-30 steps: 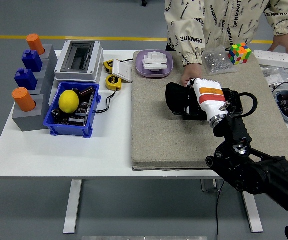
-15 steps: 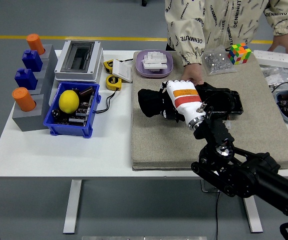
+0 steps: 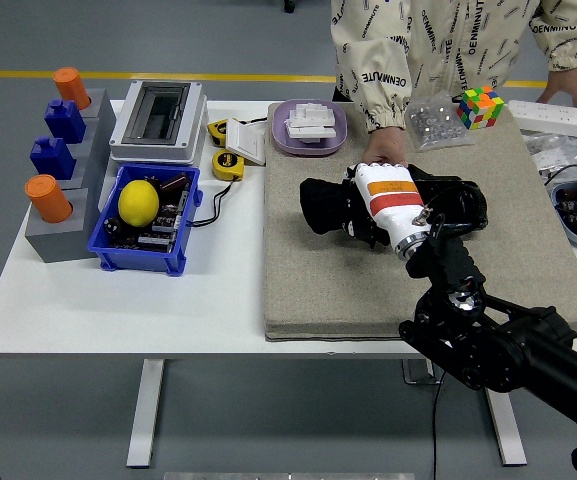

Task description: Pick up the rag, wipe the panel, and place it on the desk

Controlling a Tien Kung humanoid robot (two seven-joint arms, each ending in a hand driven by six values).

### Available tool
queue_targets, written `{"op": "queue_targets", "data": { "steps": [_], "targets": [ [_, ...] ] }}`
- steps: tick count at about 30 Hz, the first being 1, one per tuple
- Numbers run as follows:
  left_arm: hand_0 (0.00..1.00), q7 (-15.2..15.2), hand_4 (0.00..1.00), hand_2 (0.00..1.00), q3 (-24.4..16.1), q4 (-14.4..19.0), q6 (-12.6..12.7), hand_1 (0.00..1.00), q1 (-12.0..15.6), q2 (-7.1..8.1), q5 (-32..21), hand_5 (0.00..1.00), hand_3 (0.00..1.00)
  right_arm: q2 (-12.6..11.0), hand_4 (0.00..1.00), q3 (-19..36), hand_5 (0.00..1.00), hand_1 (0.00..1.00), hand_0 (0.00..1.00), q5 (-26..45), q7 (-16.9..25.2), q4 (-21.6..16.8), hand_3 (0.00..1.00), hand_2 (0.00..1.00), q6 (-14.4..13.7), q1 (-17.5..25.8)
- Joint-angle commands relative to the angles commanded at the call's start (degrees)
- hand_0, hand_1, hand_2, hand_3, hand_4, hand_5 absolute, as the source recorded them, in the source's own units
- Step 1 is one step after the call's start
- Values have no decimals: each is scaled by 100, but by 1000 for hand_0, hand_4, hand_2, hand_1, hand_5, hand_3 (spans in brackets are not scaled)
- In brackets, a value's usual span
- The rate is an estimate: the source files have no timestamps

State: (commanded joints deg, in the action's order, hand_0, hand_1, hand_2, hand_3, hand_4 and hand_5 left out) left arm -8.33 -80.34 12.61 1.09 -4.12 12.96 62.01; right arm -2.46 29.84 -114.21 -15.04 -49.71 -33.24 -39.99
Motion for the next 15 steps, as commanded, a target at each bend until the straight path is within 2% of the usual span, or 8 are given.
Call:
{"op": "queue_targets", "data": {
  "steps": [15],
  "targets": [
    [604, 2, 627, 656, -48, 6, 0, 642, 22, -10, 16, 445, 563, -578, 956, 363, 22, 400, 285, -59, -10, 212, 436, 421, 28, 176]
  ]
}}
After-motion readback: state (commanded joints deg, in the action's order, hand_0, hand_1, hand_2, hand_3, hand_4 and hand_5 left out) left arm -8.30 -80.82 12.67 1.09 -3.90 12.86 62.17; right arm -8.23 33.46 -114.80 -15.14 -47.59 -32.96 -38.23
